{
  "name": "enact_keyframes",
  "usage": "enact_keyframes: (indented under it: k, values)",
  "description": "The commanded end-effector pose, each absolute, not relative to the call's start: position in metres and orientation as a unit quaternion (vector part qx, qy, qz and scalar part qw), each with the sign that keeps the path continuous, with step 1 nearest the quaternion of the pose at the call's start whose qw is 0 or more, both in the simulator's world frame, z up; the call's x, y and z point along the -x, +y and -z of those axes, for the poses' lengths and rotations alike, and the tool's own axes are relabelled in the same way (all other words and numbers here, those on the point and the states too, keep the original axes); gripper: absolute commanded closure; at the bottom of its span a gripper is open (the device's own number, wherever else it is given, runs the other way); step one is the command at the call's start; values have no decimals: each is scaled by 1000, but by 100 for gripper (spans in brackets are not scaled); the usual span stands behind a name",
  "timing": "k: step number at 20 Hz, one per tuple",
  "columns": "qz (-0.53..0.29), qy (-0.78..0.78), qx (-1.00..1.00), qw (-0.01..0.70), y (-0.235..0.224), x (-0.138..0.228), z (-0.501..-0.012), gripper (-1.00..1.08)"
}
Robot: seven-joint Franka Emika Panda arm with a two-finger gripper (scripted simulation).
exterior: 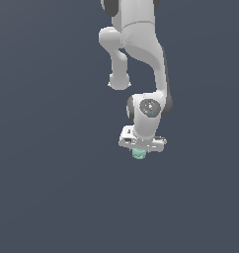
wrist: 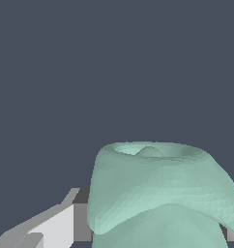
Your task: Pick up the object and move it to a goal position.
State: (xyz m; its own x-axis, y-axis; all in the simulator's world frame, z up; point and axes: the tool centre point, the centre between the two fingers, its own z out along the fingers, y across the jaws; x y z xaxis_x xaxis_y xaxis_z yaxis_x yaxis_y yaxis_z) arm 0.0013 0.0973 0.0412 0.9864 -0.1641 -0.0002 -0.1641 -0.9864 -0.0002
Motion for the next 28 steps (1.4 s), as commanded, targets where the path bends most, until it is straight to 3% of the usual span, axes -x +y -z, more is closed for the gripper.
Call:
enact_keyframes:
  k: [1,28]
  values:
    - [0,82,997,0,97,2,-43,108]
    - [0,82,997,0,100,117,-103,108]
